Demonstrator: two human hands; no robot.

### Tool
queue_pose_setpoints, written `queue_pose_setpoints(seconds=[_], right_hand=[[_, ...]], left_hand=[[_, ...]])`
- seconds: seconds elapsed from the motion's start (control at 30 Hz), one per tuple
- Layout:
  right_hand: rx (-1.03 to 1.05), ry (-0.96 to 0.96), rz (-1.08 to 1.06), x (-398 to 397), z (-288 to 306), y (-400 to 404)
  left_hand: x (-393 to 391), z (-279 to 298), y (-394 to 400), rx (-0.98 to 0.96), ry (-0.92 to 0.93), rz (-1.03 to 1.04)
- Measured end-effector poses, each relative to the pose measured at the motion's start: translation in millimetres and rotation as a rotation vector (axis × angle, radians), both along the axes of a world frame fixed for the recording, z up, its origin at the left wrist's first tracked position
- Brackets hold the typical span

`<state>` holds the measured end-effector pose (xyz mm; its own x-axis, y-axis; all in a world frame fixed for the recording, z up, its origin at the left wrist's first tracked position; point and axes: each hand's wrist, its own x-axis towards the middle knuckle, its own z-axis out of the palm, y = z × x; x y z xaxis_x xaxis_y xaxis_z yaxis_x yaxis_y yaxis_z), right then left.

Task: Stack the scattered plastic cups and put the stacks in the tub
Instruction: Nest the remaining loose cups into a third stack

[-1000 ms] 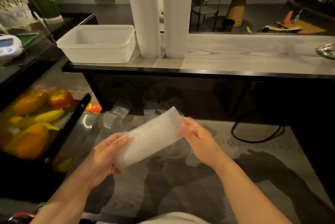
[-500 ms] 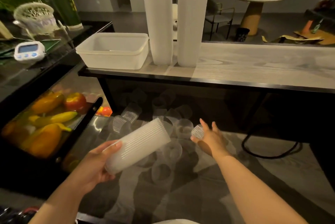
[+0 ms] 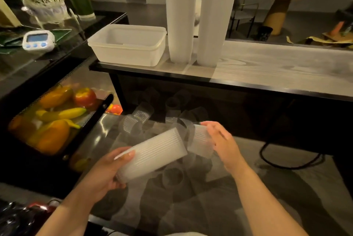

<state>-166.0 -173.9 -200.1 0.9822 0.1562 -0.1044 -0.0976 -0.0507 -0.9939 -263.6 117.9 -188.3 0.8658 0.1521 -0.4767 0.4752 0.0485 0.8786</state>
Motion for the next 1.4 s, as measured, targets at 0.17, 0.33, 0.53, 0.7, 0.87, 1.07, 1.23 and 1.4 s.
queue_pose_setpoints(seconds=[0.17, 0.33, 0.53, 0.7, 0.87, 1.07, 1.23, 1.4], right_hand=[[-0.204, -0.047, 0.231, 0, 11, 19], [-0.081, 0.003, 0.326, -6, 14, 56], [-0.093, 0.108, 0.093, 13, -20, 56], [-1.091, 0.192, 0.128, -1, -66, 44], [-0.802, 0.266, -0.162, -3, -91, 38], [-0.446, 0.229, -0.265, 17, -61, 27], [-0.062, 0.270, -0.167, 20, -19, 25], [0.067, 0.275, -0.069, 9, 2, 31]], left_hand=[[4, 6, -7, 0.017, -0.048, -0.071], [8, 4, -15, 0.049, -0.029, -0.036], [9, -3, 7, 0.006, -0.016, 0.116], [0, -14, 32, 0.024, 0.024, 0.227], [-8, -21, 31, 0.020, 0.064, 0.223], [-11, -16, 38, 0.035, 0.062, 0.181], [-8, -14, 31, 0.009, 0.055, 0.142], [-3, -11, 26, 0.010, 0.013, 0.092]])
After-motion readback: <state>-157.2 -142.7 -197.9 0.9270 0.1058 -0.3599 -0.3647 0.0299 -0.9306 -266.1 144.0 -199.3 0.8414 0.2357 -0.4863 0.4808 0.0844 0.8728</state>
